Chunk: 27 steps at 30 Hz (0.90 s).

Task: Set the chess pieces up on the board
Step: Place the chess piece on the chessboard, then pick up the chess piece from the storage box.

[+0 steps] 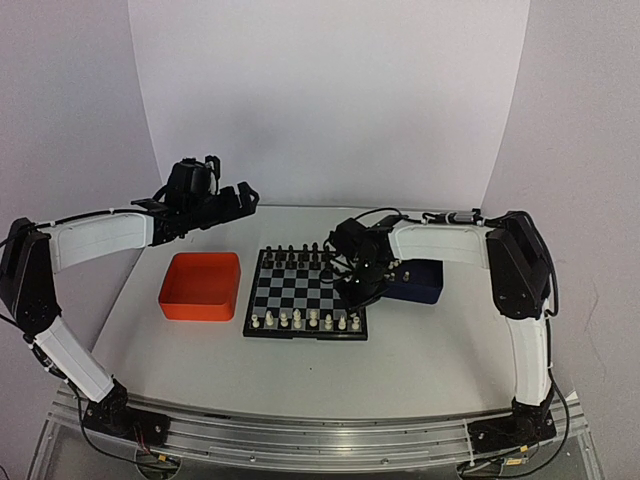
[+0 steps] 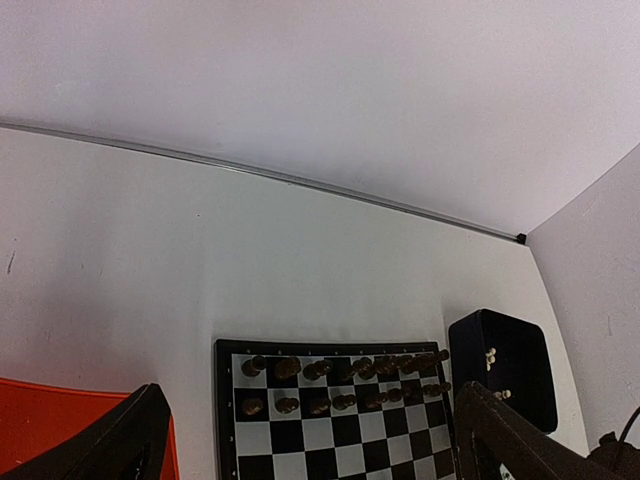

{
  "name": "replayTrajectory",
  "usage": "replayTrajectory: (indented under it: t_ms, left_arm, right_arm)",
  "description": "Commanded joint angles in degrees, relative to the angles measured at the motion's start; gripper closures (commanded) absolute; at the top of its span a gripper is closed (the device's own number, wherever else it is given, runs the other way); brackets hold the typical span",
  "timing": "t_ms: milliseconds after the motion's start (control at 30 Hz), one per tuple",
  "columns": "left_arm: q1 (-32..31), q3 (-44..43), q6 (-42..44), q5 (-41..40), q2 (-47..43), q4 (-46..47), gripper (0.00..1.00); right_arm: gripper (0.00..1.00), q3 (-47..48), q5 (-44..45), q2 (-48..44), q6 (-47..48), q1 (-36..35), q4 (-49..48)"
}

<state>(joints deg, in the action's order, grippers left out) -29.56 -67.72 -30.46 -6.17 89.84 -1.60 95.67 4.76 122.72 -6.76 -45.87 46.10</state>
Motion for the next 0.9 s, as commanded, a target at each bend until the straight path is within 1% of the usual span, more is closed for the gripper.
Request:
replayTrajectory:
  t_ms: [0,200,267,367,433,533,633,733,800,867]
  left_arm:
    - [0.1,-0.3,-0.1,-0.3,-2.3,-0.1,0.0]
    - [0.1,-0.4,-0.1,-0.1,-2.0,0.4,0.0]
    - [0.1,-0.3,-0.1,-0.1,-2.1,0.9,0.0]
    - [0.1,-0.3,0.0,-0.1,-2.1,1.3,0.0]
    - [0.1,-0.4,0.0,0.0,-2.1,1.3,0.0]
    - [0.1,-0.6,0.0,-0.1,-1.9,1.3,0.0]
    - [0.1,-0.8,0.2,-0.1,-1.6,1.3,0.0]
    - [0.1,-1.5,0.5,0.1,-1.0,1.3,0.0]
    - [0.1,-1.9,0.6,0.1,-0.5,1.4,0.0]
    - [0.1,-2.3,0.7,0.1,0.1,1.3,0.0]
  right_arm:
    - [0.71,3.7,1.1,-1.0,-0.8,-0.3,0.5]
    - [0.6,6.1,0.3,-4.3,-2.1,-0.3,0.4]
    - [0.55,6.3,2.4,-5.8,-2.9,-0.3,0.4]
    - [0.47,6.6,7.8,-8.4,-4.6,0.1,0.4]
    - [0.45,6.6,10.6,-9.4,-7.0,1.5,0.4]
    - [0.44,6.1,12.3,-10.2,-11.6,5.2,-0.1]
    - [0.44,6.6,12.1,-8.3,-14.9,9.5,-0.3]
    - [0.48,8.0,10.5,-5.0,-16.5,13.0,-0.4]
    - [0.52,9.9,10.4,-2.2,-16.1,14.3,-0.8]
    - [0.54,11.9,10.3,0.4,-15.3,15.0,-0.9]
